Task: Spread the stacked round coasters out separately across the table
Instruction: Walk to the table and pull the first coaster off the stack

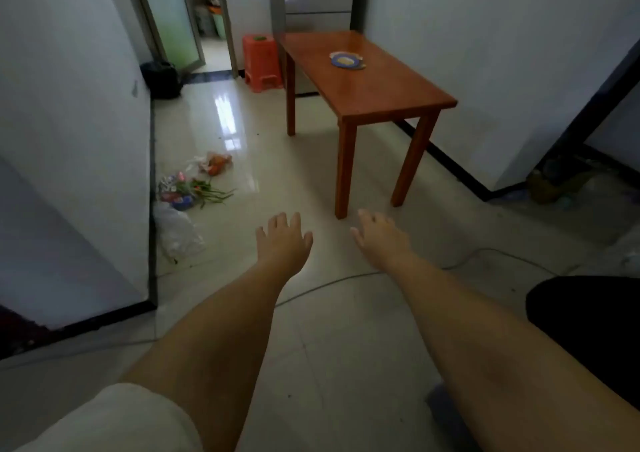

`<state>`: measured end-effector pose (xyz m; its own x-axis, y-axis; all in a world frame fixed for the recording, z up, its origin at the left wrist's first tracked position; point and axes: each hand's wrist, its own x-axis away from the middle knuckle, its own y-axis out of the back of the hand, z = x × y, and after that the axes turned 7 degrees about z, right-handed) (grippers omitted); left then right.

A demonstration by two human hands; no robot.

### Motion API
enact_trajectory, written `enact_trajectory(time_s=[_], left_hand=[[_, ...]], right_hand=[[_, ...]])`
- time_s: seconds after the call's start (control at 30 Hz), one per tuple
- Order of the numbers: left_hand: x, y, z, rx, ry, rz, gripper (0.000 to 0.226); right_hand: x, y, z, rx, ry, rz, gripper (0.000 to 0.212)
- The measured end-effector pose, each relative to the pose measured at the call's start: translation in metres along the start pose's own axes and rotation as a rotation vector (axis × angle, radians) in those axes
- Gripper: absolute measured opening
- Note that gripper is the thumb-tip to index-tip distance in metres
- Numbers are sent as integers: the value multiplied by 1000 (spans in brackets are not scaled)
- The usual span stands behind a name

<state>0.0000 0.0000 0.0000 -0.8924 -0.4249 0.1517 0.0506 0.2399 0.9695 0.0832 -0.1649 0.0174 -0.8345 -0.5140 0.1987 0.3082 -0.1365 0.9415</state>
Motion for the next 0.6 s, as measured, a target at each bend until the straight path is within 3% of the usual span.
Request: enact_trajectory(time_s=[0.3,0.6], left_hand=[[-81,1,11,1,-6,24,58],[-252,35,0,-19,49,-9,56]], right_hand=[[-80,2,-3,5,-17,17,54],[-249,48,-18,-14,12,15,54]])
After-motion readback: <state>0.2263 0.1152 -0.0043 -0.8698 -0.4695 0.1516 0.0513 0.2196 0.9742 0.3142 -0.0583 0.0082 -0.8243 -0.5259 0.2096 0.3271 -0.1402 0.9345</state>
